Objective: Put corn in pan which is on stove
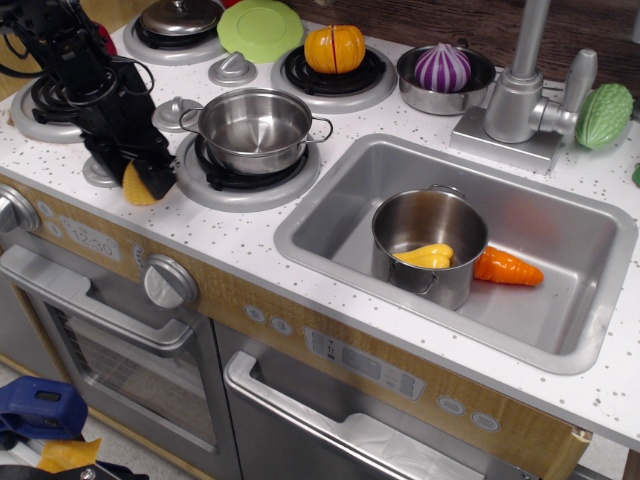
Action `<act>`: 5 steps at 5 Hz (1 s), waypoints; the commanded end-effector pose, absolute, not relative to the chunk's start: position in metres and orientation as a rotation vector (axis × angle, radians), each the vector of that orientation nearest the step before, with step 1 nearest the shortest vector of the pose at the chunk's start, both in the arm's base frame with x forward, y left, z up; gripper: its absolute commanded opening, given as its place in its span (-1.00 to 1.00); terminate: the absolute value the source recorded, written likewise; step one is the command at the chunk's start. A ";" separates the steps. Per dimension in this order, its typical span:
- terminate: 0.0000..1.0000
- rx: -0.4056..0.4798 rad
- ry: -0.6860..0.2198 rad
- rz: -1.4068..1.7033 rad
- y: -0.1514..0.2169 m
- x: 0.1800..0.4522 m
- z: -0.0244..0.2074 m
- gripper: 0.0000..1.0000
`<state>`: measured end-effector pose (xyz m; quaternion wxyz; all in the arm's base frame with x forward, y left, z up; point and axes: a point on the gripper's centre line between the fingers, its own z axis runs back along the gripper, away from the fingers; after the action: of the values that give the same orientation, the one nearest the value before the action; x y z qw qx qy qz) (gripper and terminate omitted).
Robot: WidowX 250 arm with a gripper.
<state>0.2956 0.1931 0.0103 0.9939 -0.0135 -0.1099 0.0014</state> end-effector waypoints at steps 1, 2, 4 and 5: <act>-1.00 0.111 -0.273 -0.024 0.190 0.307 0.077 -1.00; -1.00 0.158 -0.268 -0.025 0.184 0.313 0.103 -1.00; -1.00 0.194 -0.358 -0.064 0.161 0.364 0.119 -1.00; -1.00 0.221 -0.381 -0.047 0.152 0.389 0.108 -1.00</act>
<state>0.3899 0.1467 0.0800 0.9802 0.0957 -0.1729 -0.0074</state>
